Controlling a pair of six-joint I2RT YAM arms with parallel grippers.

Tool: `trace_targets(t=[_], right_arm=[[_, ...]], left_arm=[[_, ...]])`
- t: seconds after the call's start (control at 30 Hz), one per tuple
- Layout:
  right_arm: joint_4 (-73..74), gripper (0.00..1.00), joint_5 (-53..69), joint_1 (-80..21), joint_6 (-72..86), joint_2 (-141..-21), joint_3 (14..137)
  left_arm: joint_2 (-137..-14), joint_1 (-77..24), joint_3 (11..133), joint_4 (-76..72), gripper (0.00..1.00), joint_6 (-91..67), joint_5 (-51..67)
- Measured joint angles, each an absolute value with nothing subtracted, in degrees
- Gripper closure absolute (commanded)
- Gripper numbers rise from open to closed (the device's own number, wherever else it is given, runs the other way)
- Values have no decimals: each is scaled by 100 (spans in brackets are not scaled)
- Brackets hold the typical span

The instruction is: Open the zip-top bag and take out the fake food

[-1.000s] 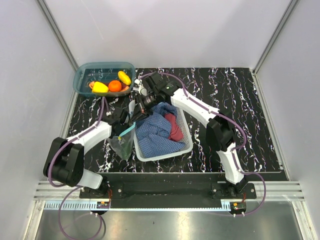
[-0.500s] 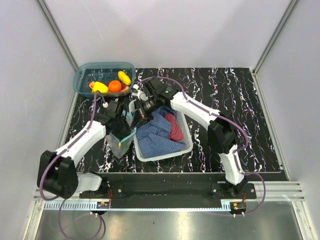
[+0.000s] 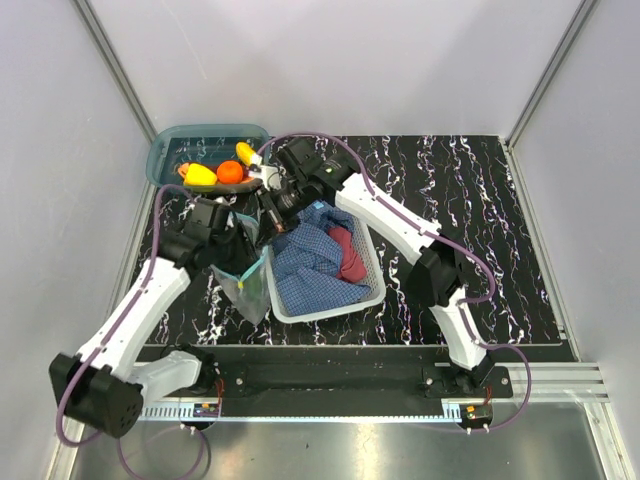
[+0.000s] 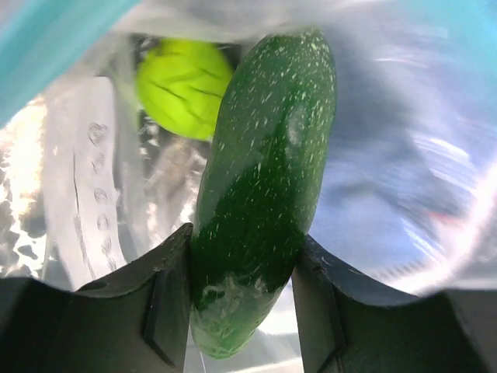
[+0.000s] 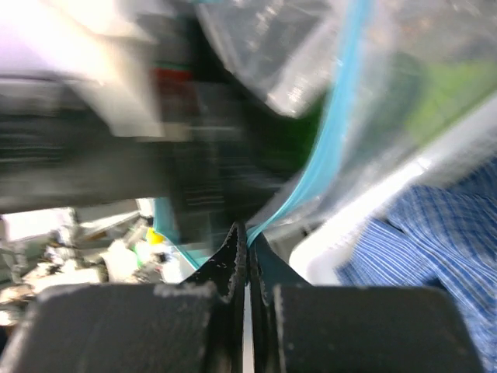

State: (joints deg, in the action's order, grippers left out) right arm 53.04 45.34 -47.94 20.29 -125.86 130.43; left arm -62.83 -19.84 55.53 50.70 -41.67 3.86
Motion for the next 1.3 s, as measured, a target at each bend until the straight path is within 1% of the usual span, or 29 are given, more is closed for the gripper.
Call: trace_targets(t=[0.2,0.43,0.5,0.7,0.93,1.03,1.1,1.2,1.3], right_arm=[[5850,100,4375,-4794,1450,-12663,13015],[5874,100,4200,-4856,1426,-12667,13004],[5970,100,4141,-4860,1485,-12735,13111],[5983,100,4108,-4829,1970,-13037,13463],[5957,100,4163,-4762,2318,-13098,13664],[5826,100,4182,-4762,2340,-13085,13480],[5649,100,4215,-4766,2344,-13010,13113],[5334,100,4213,-4768,2416,-12831,12396],[4976,100,4211,-4770,2604,-12564,11646]], left_arm=[[-5701,-1984,5959,5380,100,-4136,388],[-5795,-1951,6080,5498,100,-4123,408],[-5631,-1951,6077,5452,100,-4049,410],[-4473,-1940,5824,5170,100,-3898,611],[-3649,-1940,5063,5135,100,-3981,923],[-3371,-1940,5172,5015,100,-4012,836],[-3402,-1940,5463,4919,100,-4042,668],[-3778,-1940,6058,4772,100,-4235,226],[-4427,-1938,6687,4532,100,-4700,-482]])
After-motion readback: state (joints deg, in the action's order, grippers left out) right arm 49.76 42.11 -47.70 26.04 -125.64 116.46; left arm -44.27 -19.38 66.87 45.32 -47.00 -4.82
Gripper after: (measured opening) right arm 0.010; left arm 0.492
